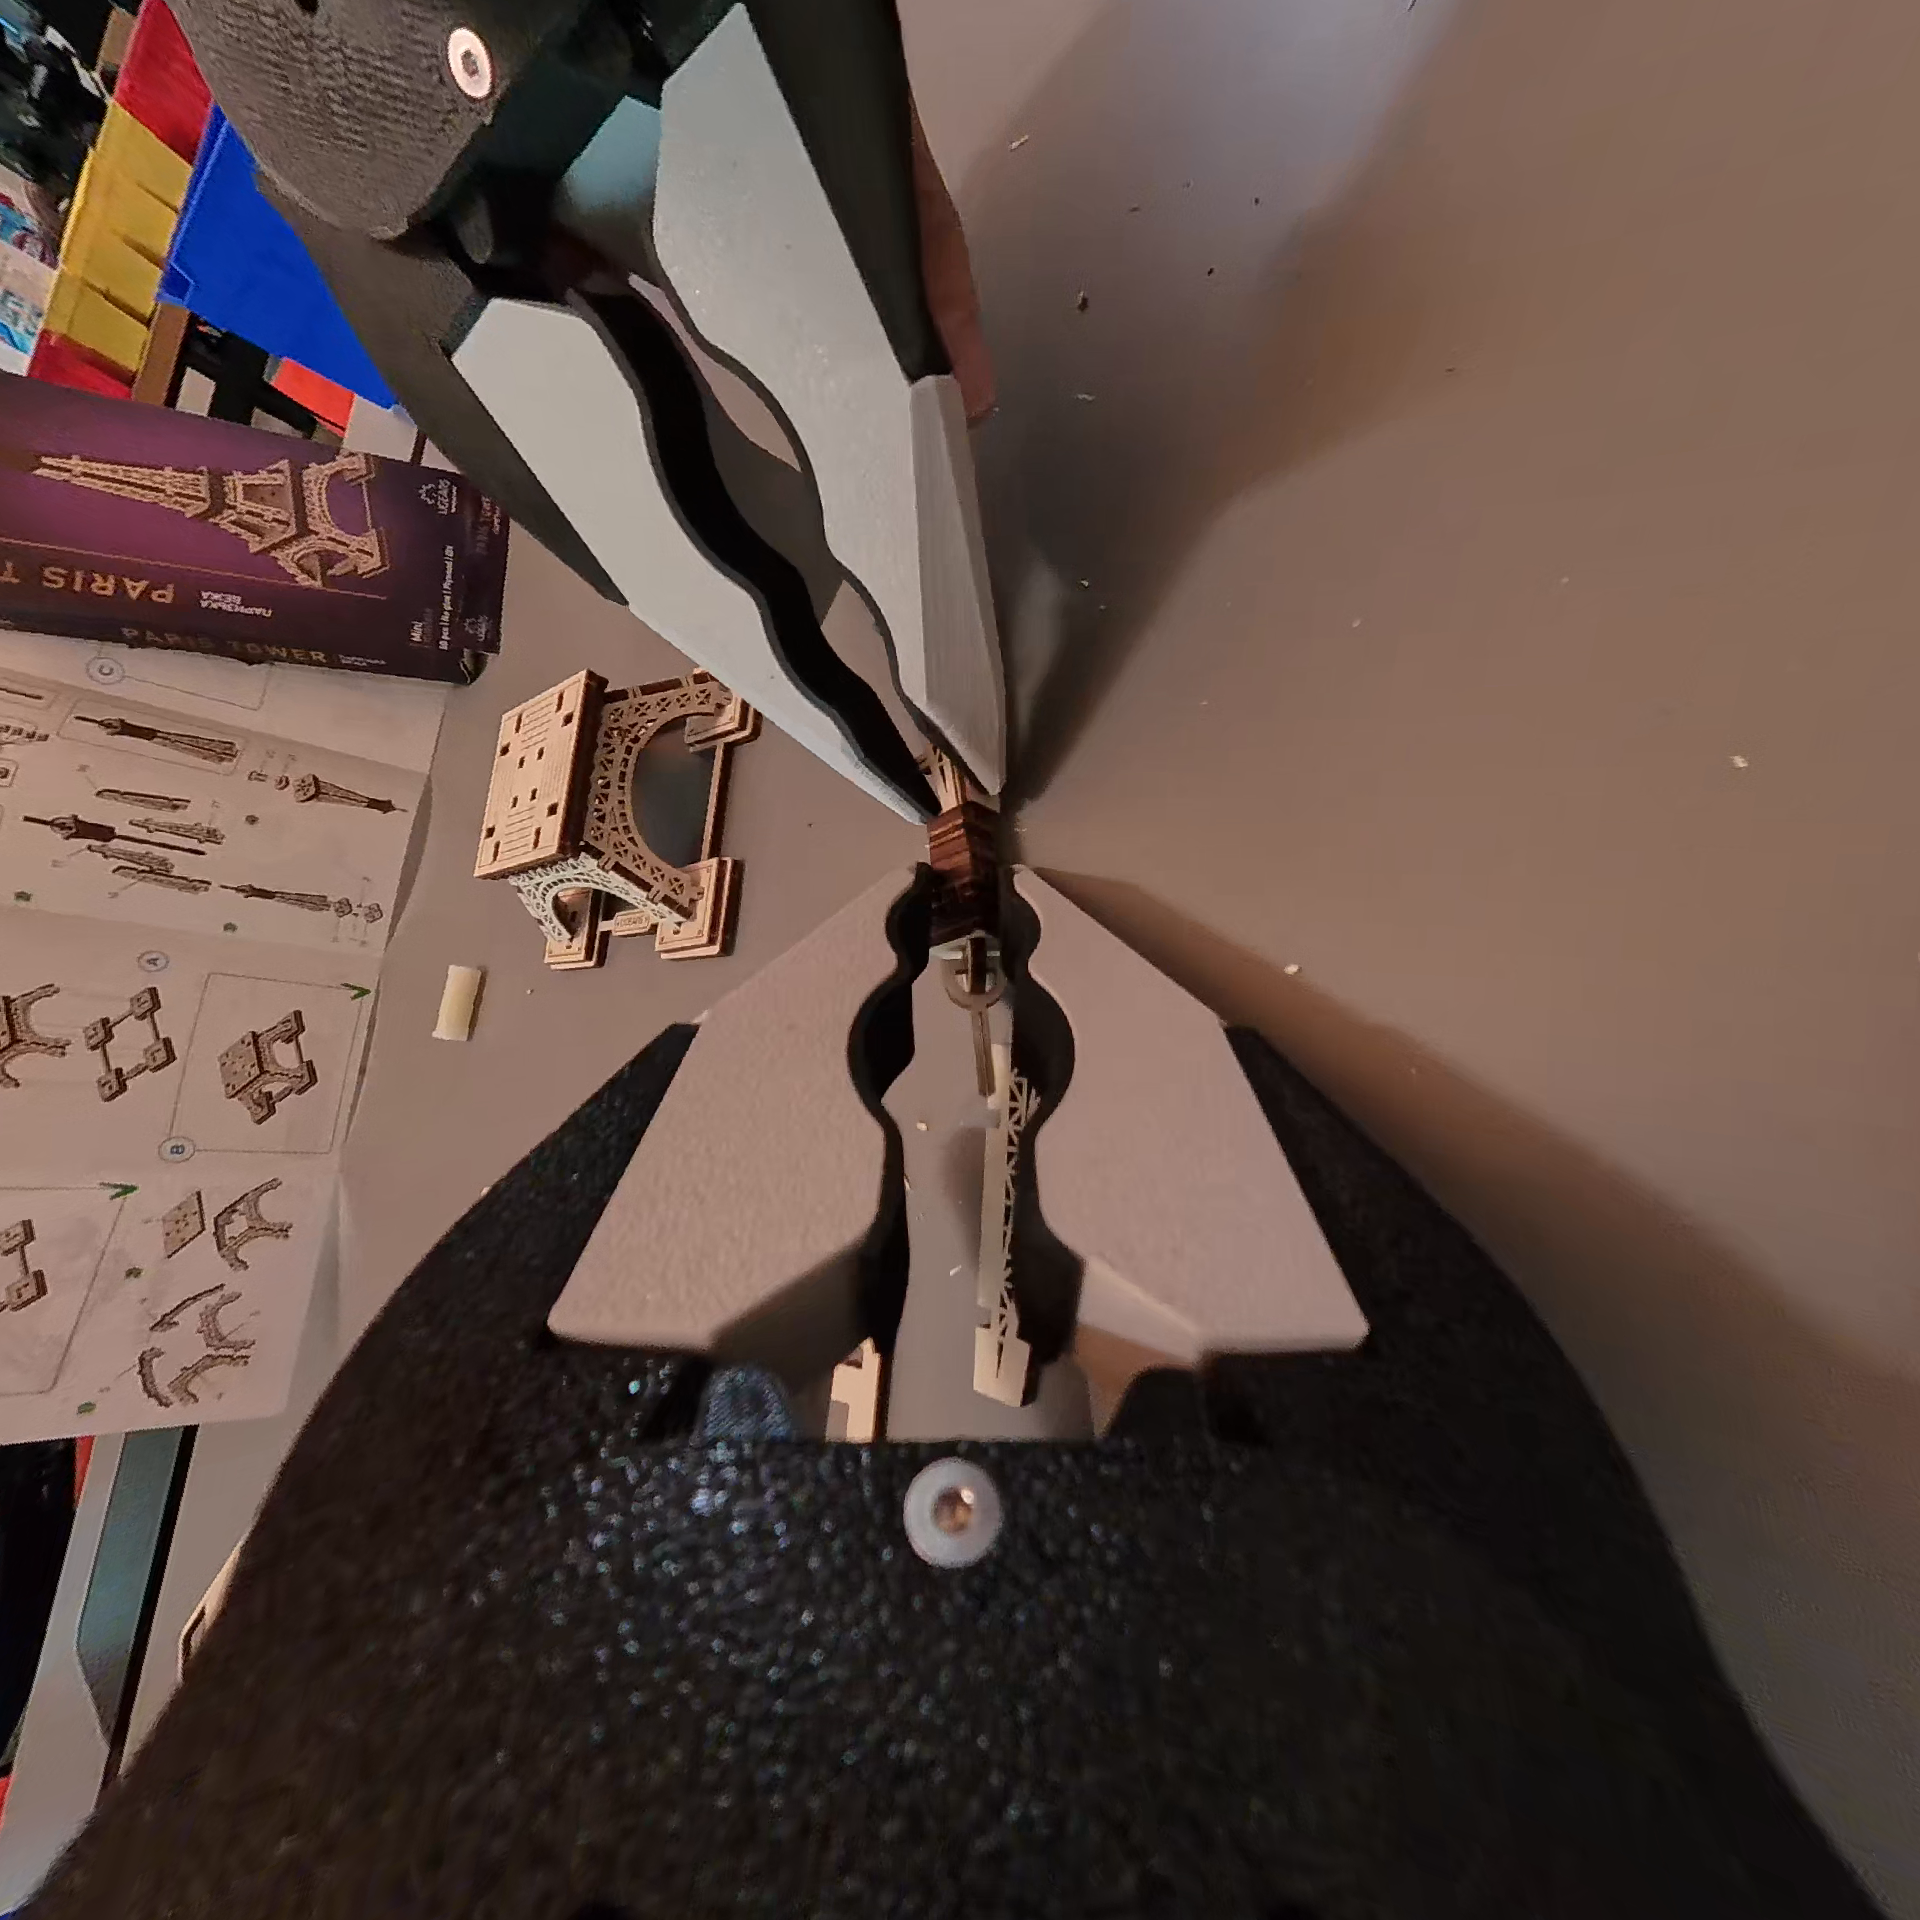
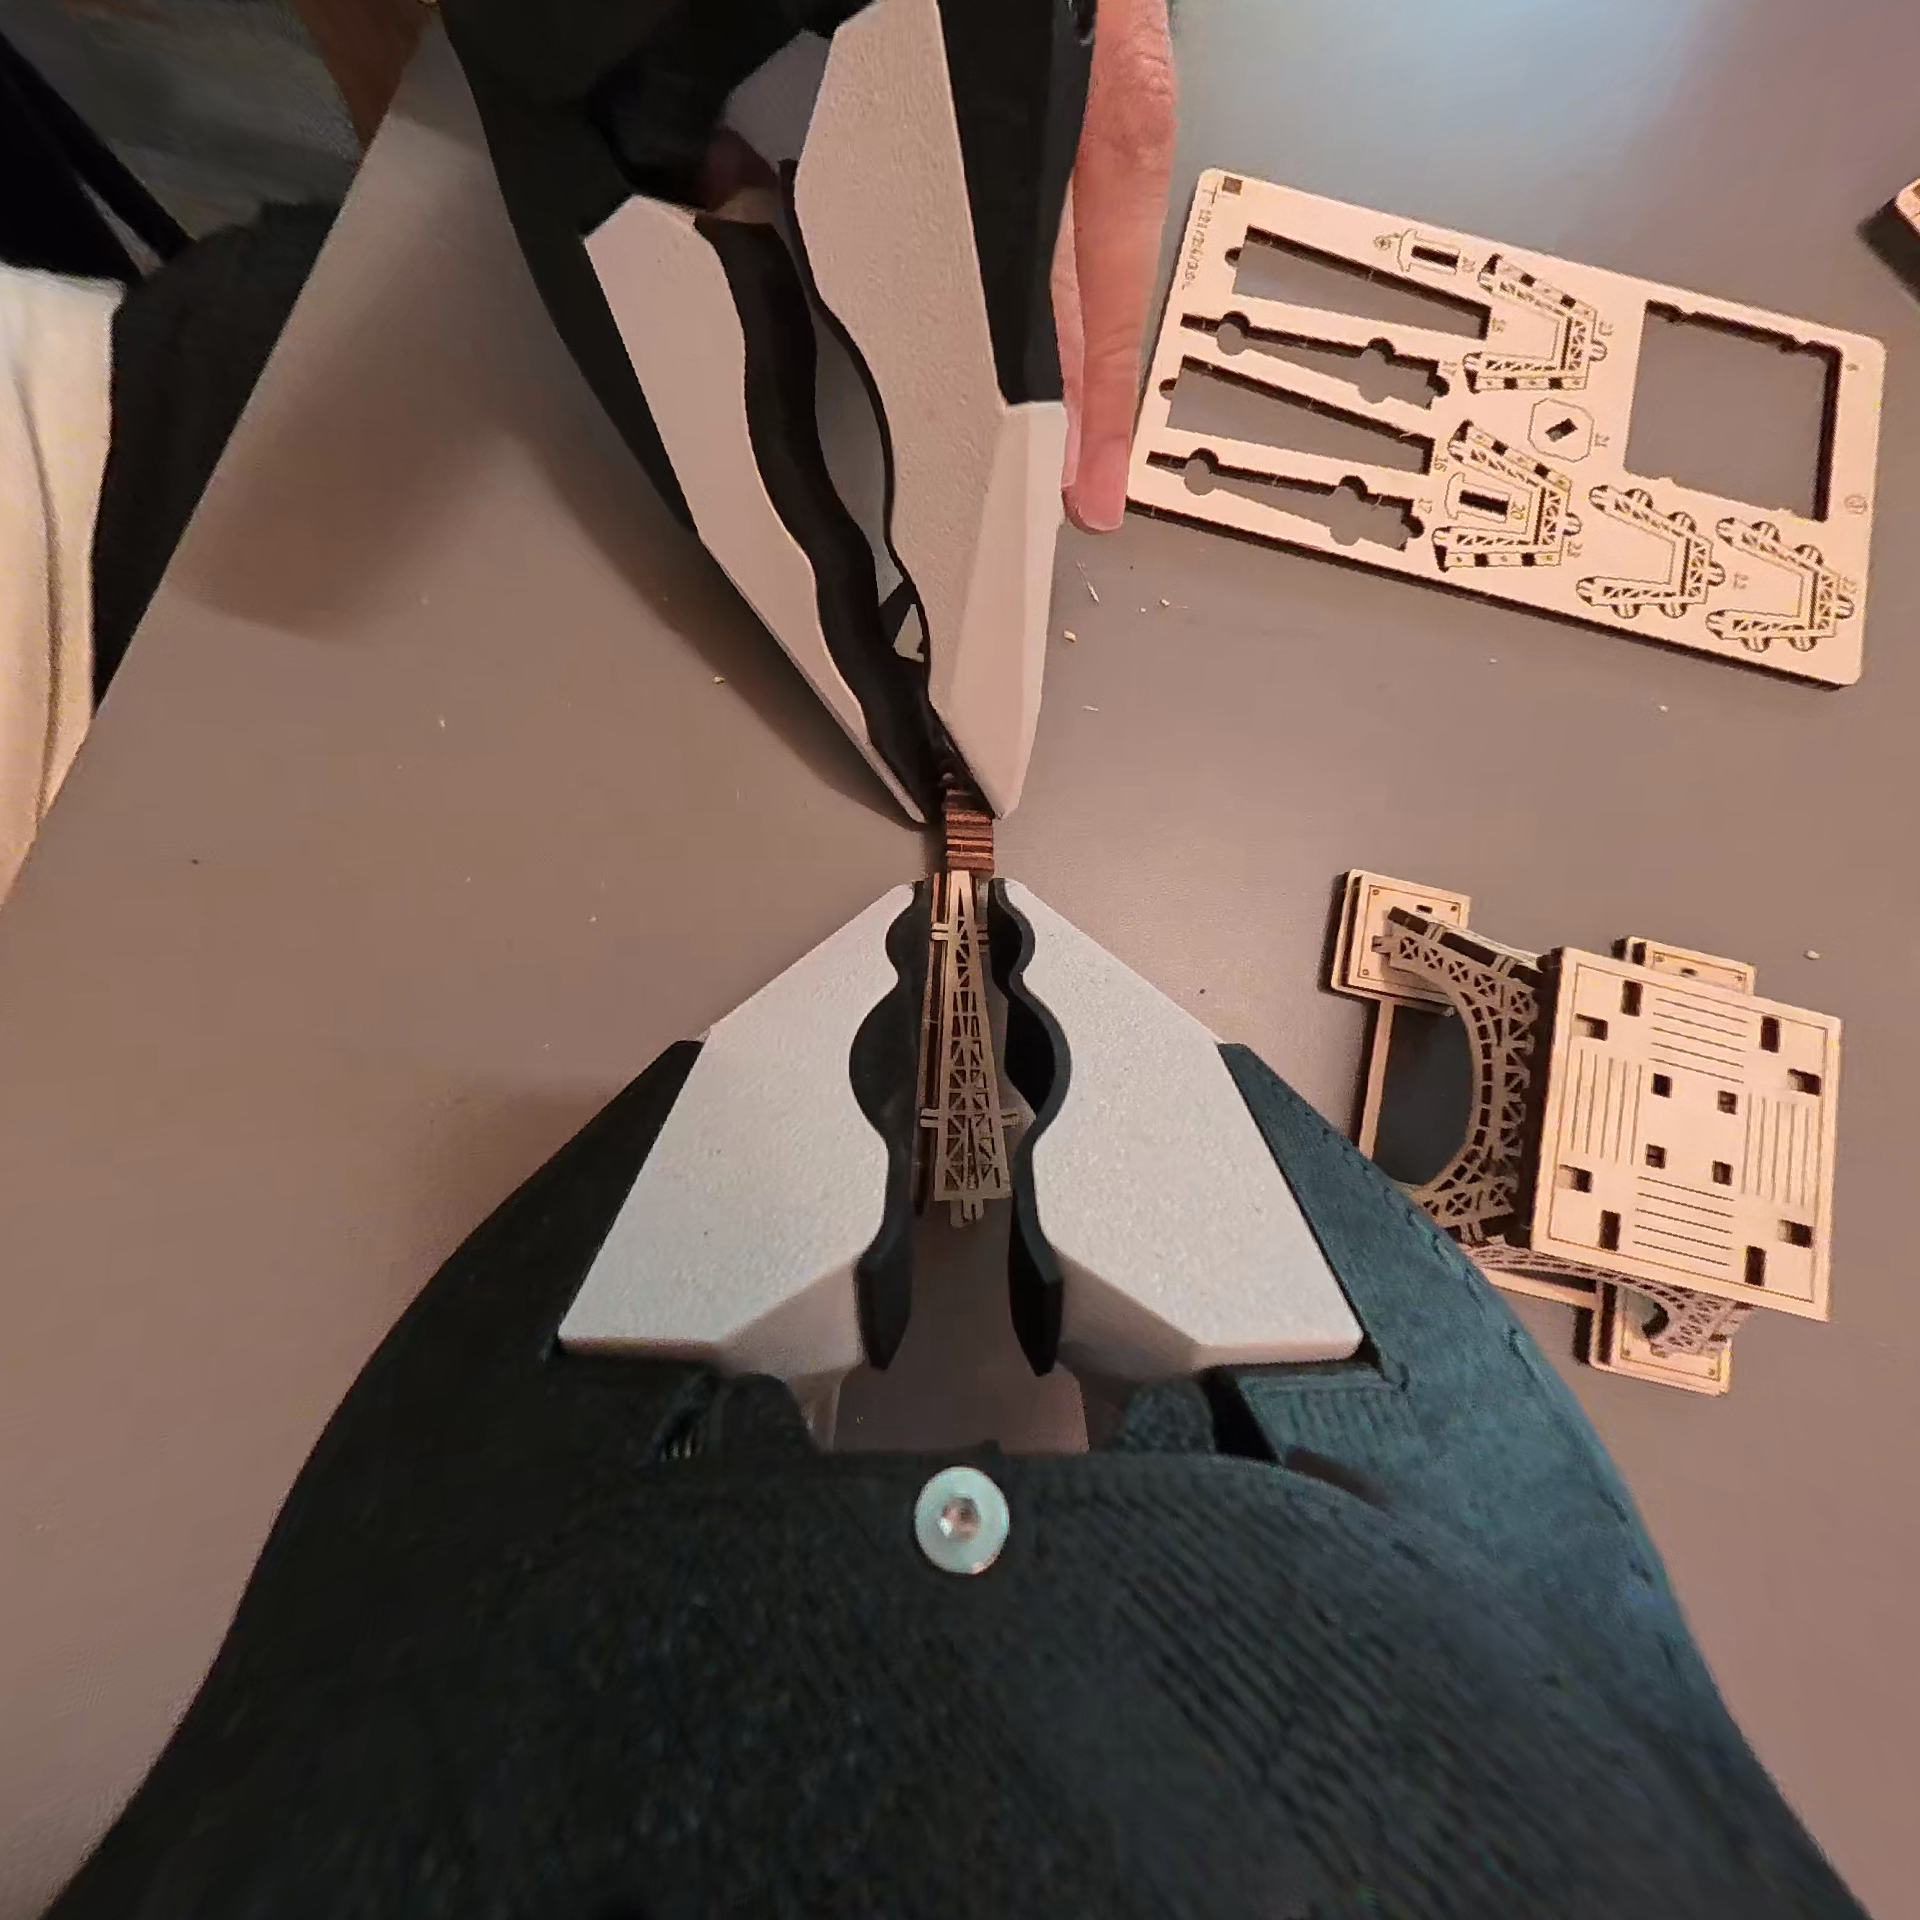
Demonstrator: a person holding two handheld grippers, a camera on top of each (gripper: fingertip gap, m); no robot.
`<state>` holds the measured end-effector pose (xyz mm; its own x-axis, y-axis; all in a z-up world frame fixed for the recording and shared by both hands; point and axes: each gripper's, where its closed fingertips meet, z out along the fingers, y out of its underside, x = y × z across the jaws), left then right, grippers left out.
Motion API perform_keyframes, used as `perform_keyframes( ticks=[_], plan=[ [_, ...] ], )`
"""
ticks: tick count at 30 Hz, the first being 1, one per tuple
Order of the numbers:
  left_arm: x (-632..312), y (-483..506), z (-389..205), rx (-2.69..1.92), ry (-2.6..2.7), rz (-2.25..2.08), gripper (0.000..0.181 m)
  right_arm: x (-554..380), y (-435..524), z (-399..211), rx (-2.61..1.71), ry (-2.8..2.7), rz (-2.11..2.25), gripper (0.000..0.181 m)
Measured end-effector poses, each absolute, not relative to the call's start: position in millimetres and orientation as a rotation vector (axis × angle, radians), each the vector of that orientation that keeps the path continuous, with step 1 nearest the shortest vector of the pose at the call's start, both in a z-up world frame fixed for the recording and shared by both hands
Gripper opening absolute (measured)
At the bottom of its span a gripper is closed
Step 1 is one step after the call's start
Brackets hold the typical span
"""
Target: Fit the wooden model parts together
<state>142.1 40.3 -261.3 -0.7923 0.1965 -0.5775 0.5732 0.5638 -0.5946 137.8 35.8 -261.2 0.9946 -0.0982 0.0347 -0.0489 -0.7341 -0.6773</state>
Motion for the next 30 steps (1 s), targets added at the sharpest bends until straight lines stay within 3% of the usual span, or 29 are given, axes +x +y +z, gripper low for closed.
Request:
perform_keyframes(
  ticks=[14,18,22,24,26,30],
  plan=[
    [143.5,40.6,-260.4,0.572,2.377,-1.16,0.011,139.9,35.6,-260.9,-2.377,0.091,-0.105,0.009],
    [145.3,43.2,-258.1,0.458,2.447,-1.202,0.028,139.1,35.6,-263.1,-2.398,0.068,-0.133,0.009],
    [145.9,46.0,-261.7,0.321,2.587,-1.205,0.034,137.8,36.0,-263.1,-2.407,0.039,-0.174,0.009],
    [146.3,44.5,-262.9,0.275,2.628,-1.203,0.032,138.5,35.9,-263.0,-2.413,0.03,-0.197,0.009],
    [146.9,43.3,-265.4,0.263,2.652,-1.184,0.015,141.4,35.5,-262.7,-2.416,0.031,-0.232,0.009],
    [149.9,42.0,-264.7,0.326,2.608,-1.15,0.013,143.8,34.3,-262.0,-2.421,0.016,-0.279,0.009]
  ],
)
